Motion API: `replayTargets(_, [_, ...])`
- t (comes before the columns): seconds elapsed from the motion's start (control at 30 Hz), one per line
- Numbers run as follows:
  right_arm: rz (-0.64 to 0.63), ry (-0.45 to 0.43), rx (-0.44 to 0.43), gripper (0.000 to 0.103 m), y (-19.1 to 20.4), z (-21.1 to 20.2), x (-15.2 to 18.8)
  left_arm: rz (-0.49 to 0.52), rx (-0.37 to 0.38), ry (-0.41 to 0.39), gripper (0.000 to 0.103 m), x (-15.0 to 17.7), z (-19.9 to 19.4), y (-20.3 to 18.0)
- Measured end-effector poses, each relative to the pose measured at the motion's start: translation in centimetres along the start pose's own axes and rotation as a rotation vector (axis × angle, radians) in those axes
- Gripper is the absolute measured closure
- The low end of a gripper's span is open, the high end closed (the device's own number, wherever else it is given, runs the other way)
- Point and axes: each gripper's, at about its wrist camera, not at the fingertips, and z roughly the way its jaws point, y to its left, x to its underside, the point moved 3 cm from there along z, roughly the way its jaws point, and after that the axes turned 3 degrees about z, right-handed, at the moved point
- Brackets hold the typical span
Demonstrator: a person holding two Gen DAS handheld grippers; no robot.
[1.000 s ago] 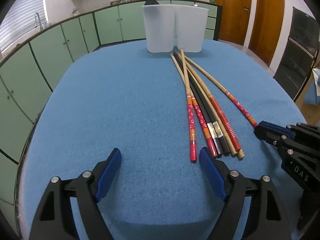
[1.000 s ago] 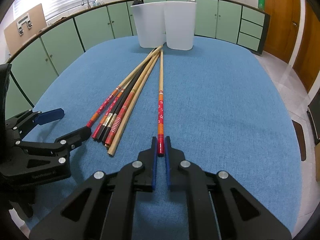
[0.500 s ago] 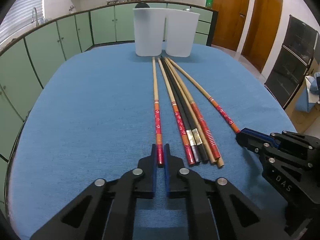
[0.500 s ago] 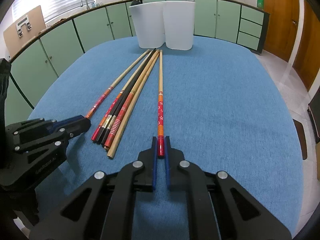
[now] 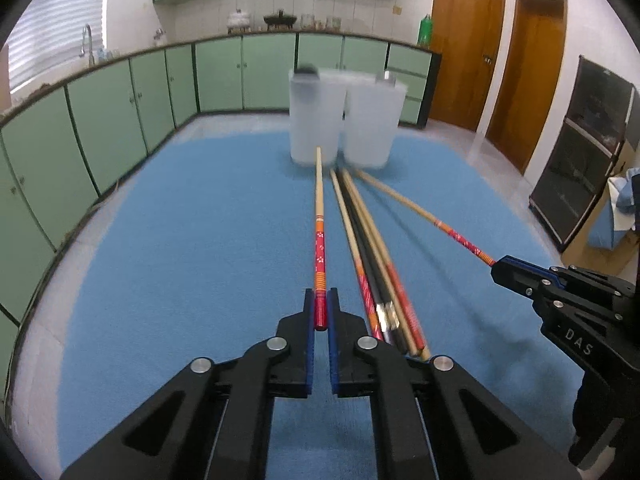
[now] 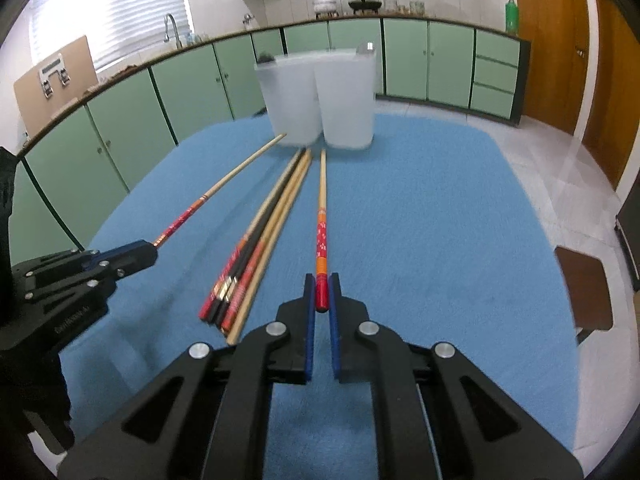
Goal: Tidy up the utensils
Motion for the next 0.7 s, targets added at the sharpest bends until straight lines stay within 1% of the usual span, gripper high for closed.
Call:
replayTargets(0.13, [0.001, -0.04, -0.017, 0.098, 0.0, -1.7, -1.5, 0.015, -0.003, -0.053, 0.097, -2.1, -2.1, 0.2])
replayTargets(0.23, [0.006, -0.061, -0.029, 0.098, -0.3, -2.4, -2.4, 0.006, 0.015, -0.061, 0.097, -3.1, -2.7, 0.5])
replayTargets(0.33, [0.003, -0.068, -0.021, 0.098, -0.4, -2.4, -2.6, 0.006, 0.011, -0.053, 0.097, -2.9, -2.4, 0.8])
replayTargets(0.4, [0.004, -0.049, -0.016, 0.098, -0.2, -1.8, -1.9, -0.003, 0.009, -0.026, 0.097, -2.0, -1.5, 1.1])
replayTargets(0.5, [0.01, 0.002, -0.005, 0.098, -0.1, -0.5, -0.3, -0.014, 0.008, 0.019, 0.097, -0.3, 0.5, 1.3])
replayTargets(0.6, [-0.005, 0.048, 0.02, 0.098, 0.0, 0.9, 1.5, -0.026, 0.016, 0.057, 0.097, 1.3, 2.0, 1.7])
replayTargets(0.7, [0.004, 0.095, 0.022, 0.098, 0.0, 2.3, 3.0, -0.022, 0.032, 0.099, 0.097, 2.5, 3.1, 1.8])
